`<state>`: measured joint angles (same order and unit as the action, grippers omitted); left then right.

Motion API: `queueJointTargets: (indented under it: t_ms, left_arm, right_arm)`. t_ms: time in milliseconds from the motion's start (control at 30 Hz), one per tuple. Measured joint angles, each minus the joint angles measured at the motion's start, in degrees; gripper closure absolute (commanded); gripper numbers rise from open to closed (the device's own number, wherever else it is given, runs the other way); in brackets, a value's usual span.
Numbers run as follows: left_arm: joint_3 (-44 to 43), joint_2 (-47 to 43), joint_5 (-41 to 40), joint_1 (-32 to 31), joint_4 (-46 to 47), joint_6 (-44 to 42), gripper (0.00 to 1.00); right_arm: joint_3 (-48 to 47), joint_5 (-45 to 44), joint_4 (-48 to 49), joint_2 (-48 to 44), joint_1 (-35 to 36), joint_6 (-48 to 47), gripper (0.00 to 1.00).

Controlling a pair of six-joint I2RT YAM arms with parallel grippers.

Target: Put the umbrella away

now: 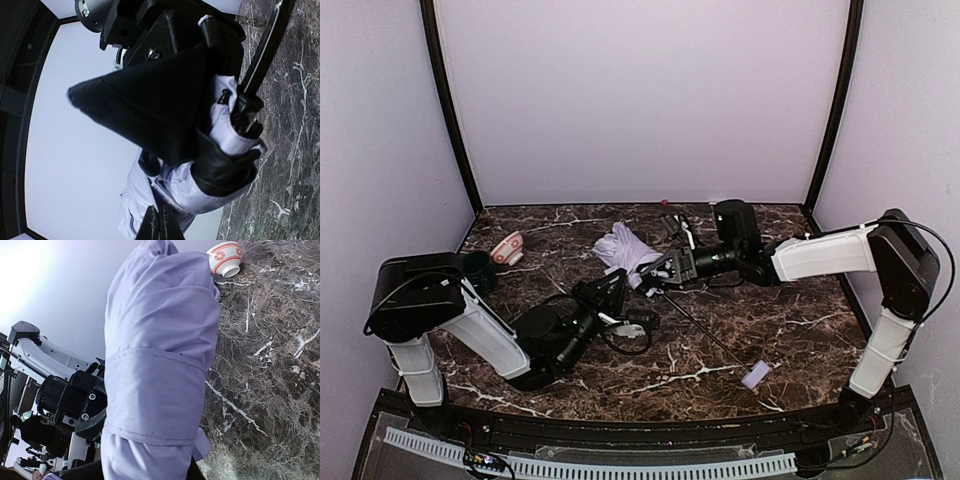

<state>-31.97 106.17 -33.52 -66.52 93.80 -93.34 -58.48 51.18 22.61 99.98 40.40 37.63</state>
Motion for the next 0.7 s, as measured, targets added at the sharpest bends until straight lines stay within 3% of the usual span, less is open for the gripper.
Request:
queueJointTargets:
  t_ms: [233, 400, 700]
  left_arm:
    - [-1.0, 0.7, -1.0, -1.3, 0.0, -7.1, 1.0]
    - [-0.8, 0.6, -2.1, -1.7, 0.0, -6.9, 1.0]
    - [-1.8, -2.4, -0.7, -1.7, -2.9, 11.9, 1.0]
  right_arm:
    - [0.0, 0.0, -0.5, -0.1, -0.1, -1.0, 1.0]
    - [0.0, 0.0, -0.6, -0.1, -0.1, -1.2, 1.0]
    - [-0.5, 0.0, 0.0, -2.0, -0.1, -1.6, 1.0]
